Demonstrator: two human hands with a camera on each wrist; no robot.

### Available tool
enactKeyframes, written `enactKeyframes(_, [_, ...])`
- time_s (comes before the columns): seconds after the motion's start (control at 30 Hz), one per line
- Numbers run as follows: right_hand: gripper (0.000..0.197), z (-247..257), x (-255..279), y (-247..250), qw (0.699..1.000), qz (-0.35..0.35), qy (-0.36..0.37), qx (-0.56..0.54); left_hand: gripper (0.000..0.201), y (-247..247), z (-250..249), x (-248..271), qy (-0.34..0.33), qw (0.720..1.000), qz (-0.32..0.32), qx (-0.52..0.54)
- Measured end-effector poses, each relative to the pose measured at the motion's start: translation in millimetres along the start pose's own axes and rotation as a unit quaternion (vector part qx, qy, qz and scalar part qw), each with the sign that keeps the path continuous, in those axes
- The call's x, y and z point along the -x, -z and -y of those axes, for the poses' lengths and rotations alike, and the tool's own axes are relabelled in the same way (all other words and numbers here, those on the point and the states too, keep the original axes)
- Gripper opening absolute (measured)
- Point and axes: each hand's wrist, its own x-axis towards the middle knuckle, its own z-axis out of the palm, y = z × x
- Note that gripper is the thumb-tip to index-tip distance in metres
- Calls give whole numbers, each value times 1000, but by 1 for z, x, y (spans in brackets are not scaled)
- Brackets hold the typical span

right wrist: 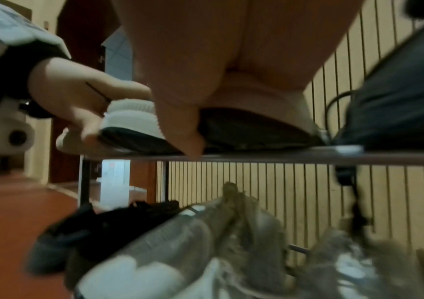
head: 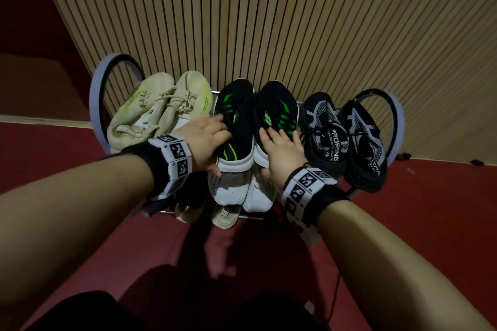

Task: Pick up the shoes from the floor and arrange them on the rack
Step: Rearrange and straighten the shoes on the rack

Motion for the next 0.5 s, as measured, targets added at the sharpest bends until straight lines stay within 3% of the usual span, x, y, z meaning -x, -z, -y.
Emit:
enactKeyframes(0.27, [88, -28, -2, -6, 995, -19, 93, -25, 89, -3, -12, -8, -2, 999, 6, -43])
enactKeyframes(0.5, [89, -25, 2, -6, 995, -38, 82, -33, 99, -3, -6, -7, 17, 999, -3, 50])
